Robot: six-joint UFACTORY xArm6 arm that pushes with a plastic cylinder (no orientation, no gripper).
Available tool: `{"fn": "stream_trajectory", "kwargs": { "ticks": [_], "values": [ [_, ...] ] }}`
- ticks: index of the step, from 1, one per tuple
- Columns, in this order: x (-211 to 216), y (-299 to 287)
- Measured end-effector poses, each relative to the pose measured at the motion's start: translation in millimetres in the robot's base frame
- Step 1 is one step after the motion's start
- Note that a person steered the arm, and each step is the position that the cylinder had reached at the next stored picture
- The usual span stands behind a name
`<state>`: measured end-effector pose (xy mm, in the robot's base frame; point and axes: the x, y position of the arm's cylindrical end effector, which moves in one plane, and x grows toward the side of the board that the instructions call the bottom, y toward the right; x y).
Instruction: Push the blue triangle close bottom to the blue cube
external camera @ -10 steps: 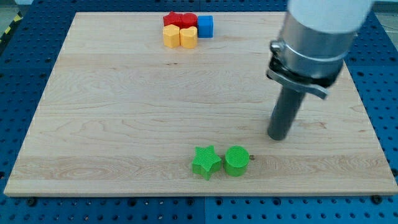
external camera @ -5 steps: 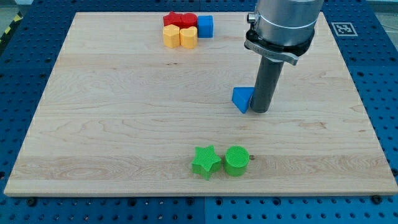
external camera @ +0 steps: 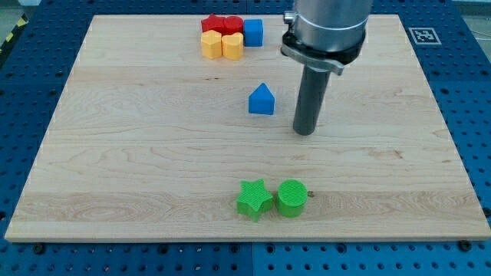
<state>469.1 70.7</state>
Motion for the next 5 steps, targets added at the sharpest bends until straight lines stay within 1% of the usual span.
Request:
{"fn": "stream_trajectory", "kwargs": {
  "ticks": [1, 2, 3, 4, 5],
  "values": [
    [-27, -29],
    [-86, -32],
    [-89, -23],
    [-39, -22],
    [-27, -53]
  ]
}}
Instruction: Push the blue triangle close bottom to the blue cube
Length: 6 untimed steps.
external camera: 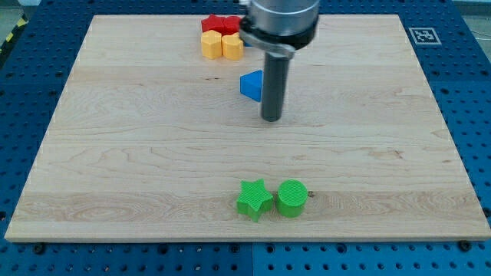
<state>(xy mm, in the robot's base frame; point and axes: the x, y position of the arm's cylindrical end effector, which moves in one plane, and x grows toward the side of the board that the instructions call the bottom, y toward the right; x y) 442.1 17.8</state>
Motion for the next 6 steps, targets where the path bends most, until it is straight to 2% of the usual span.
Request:
{"fn": "stream_trajectory", "kwargs": {
  "ticks": [1, 3, 6],
  "values": [
    [-25, -24],
    [-83, 21],
    [-90, 31]
  ]
}}
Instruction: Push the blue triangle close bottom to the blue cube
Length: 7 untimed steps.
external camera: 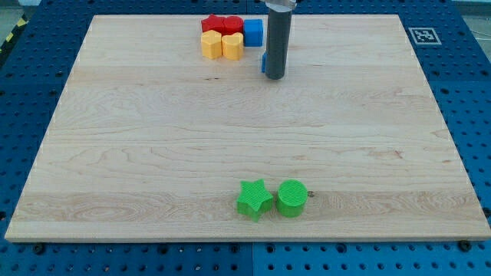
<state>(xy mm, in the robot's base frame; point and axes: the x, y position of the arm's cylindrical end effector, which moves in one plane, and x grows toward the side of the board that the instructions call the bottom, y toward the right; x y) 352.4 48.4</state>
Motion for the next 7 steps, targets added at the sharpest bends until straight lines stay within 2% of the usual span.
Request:
{"fn": "stream_trajectory", "kwargs": {
  "ticks": [2, 6, 7],
  "values": [
    [-40, 5],
    [-45, -17],
    [-36, 10]
  ]
}}
